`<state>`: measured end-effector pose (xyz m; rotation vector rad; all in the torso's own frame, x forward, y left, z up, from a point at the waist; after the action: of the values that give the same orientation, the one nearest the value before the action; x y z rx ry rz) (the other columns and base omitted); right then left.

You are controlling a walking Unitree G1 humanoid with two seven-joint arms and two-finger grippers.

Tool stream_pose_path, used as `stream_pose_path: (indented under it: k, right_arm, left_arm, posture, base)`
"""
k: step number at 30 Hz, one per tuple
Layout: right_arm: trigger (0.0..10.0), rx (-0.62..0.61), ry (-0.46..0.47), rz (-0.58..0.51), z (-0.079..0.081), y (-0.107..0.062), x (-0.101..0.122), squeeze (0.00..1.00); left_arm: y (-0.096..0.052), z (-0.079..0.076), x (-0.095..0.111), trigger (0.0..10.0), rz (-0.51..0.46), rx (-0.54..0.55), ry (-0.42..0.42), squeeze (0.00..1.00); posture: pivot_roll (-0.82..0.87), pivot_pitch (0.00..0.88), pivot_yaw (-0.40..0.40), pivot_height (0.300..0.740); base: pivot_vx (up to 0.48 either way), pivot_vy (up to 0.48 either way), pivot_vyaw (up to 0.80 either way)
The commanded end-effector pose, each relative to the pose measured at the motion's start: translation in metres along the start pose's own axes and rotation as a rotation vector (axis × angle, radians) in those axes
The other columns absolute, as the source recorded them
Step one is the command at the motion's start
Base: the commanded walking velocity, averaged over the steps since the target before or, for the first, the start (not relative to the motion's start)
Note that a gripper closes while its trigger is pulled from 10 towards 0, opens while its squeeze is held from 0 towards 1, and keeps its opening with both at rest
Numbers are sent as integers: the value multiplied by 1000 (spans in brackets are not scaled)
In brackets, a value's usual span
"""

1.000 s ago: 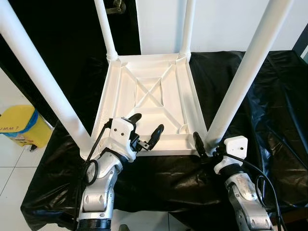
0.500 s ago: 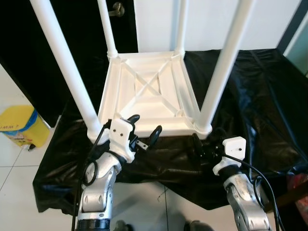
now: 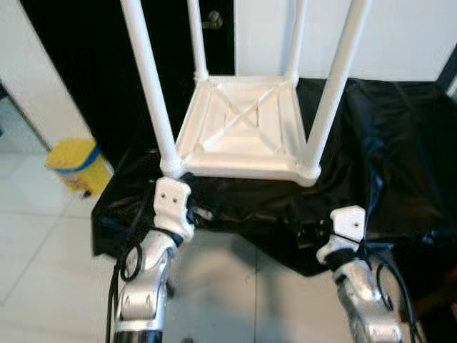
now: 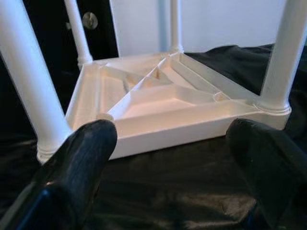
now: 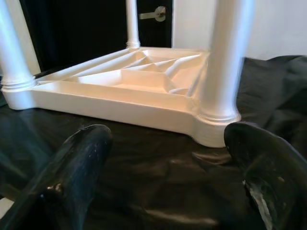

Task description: Building children table

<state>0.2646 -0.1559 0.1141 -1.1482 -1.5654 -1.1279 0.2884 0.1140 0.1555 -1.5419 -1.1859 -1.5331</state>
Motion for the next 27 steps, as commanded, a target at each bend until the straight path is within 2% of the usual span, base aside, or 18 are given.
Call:
stream_pose_path:
  k: [1, 5, 9, 10, 11, 16, 18, 19, 24, 27]
  right_arm:
    - [10000, 0, -1, 2, 0, 1, 0, 0]
    - [10000, -20, -2, -4, -1, 8, 3, 0]
    - [10000, -22, -3, -6, -1, 9, 4, 0]
    - [10000, -53, -15, -12, -2, 20, 7, 0]
    - [10000, -62, -20, -13, -2, 23, 8, 0]
    - [10000, -98, -31, -5, -5, 30, 7, 0]
    - [10000, -111, -39, -5, -8, 32, 7, 0]
    - [10000, -138, -52, -1, -13, 35, 7, 0]
    - [10000, -155, -68, 5, -16, 36, 7, 0]
    - [10000, -219, -117, 31, -22, 40, 5, 0]
  left_arm:
    - [6, -10, 3, 10000, -35, 3, -53, 0]
    - [16, -17, 11, 10000, -66, -6, -105, 0]
    - [18, -18, 12, 10000, -71, -9, -112, 0]
    - [24, -18, 9, 10000, -72, 20, -161, 0]
    - [26, -18, 7, 10000, -70, 34, -178, 0]
    - [29, -20, 1, 10000, -52, 48, -211, 0]
    - [30, -20, 0, 10000, -46, 51, -210, 0]
    - [32, -17, 0, 10000, -35, 75, -182, 0]
    - [34, -14, 0, 10000, -30, 92, -159, 0]
    - [38, 2, 4, 10000, -31, 148, -132, 0]
  posture:
    - [-134, 40, 18, 740]
    - [-134, 54, -14, 740]
    - [-134, 54, -14, 740]
    - [-146, 71, -22, 740]
    - [-146, 71, -22, 740]
    - [-151, 80, -12, 740]
    - [-146, 79, -4, 740]
    - [-142, 72, 13, 740]
    - [-140, 70, 19, 740]
    - [-150, 47, 73, 740]
  base:
    - [0, 0, 0]
    - [0, 0, 0]
    - [0, 0, 0]
    - [0, 0, 0]
    - [0, 0, 0]
    - [0, 0, 0]
    - [0, 0, 0]
    - [0, 0, 0]
    - [0, 0, 0]
    - [0, 0, 0]
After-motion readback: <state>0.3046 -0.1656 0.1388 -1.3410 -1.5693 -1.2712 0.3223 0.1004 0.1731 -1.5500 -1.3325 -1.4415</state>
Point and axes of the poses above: a point about 5 cm out from each wrist's last joint towards the gripper, its own y axis pointing out of the wrist towards the gripper, its own x axis along the axis of the wrist's last joint, z = x × y, the point moved 2 cm from there along y, pointing out of the wrist towards the gripper, and after that the axes turned 10 degrees about -y, right-handed, at the moved point
